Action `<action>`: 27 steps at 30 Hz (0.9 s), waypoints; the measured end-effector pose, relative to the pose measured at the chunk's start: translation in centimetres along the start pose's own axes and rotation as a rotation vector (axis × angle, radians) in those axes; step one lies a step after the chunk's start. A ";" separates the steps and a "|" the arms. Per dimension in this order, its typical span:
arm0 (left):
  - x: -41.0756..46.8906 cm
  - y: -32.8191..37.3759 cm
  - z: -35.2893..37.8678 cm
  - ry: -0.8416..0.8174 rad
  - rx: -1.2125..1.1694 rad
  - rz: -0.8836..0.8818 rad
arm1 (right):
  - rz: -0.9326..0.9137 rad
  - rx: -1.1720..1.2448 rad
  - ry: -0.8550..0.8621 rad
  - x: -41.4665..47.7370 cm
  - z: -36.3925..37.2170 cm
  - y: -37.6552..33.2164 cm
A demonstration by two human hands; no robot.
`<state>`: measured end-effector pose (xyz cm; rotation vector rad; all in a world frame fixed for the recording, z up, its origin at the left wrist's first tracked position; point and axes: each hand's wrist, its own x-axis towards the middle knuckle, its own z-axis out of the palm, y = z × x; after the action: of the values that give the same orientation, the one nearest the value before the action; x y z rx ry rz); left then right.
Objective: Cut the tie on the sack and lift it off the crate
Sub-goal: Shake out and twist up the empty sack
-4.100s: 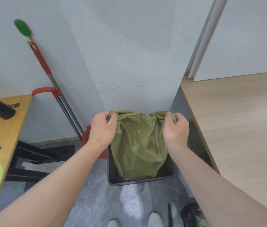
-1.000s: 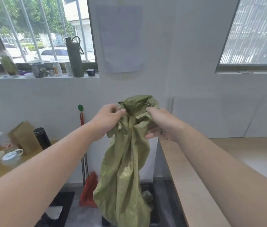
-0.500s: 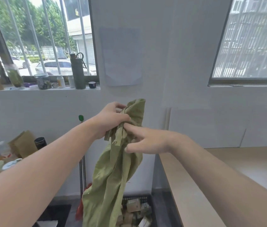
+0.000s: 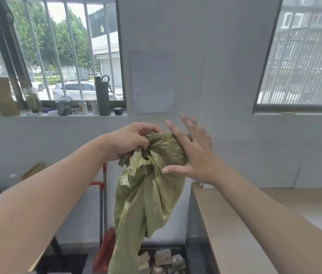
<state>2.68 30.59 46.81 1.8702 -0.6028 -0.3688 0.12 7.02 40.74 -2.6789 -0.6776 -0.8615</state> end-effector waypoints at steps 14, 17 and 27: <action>-1.7 1.7 0.7 0.091 1.145 0.317 | 0.270 0.386 -0.268 1.7 -1.4 -0.8; -1.7 1.6 1.8 0.121 1.366 0.251 | 0.362 0.436 -0.312 2.1 -2.0 -1.5; 0.2 -0.6 3.5 0.174 1.134 0.185 | 0.410 0.404 -0.256 2.6 -3.6 -2.8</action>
<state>1.16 27.98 45.02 2.8309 -0.9645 0.3565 -1.15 9.00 45.46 -2.4395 -0.2875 -0.2464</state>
